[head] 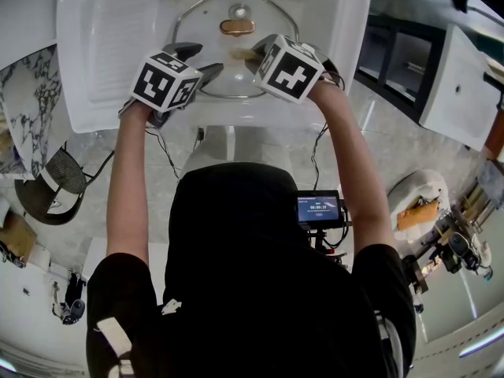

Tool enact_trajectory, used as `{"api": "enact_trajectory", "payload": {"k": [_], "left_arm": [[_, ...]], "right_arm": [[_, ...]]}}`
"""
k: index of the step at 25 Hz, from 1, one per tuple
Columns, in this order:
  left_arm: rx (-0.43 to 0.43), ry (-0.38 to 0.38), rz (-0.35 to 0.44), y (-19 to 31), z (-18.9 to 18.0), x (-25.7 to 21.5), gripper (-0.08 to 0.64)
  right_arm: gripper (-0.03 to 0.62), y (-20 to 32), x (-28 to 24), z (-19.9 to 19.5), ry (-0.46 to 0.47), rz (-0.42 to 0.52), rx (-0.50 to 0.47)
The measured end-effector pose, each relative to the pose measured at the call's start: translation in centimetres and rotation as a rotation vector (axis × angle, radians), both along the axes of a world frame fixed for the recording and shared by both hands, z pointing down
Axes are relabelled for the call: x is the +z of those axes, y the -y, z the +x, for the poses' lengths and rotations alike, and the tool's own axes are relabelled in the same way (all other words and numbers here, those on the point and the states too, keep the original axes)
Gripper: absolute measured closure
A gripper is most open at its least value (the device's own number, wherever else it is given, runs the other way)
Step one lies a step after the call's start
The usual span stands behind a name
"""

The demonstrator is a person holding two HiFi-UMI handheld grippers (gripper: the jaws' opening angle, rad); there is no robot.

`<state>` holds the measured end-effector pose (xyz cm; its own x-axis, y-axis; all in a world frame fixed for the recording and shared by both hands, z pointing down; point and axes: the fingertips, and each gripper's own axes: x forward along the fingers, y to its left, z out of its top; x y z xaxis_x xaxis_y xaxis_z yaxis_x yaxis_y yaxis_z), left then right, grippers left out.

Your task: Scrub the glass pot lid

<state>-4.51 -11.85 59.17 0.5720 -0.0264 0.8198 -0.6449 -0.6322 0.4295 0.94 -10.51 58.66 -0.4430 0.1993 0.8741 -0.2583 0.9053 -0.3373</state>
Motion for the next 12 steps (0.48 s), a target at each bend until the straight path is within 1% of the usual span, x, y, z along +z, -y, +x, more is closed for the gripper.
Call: {"api": "enact_trajectory", "payload": {"k": [12], "left_arm": [[-0.001, -0.005, 0.006, 0.0, -0.1, 0.0, 0.301]], "right_arm": [[0.575, 1.3, 0.9, 2.3, -0.051, 0.007, 0.048]]}}
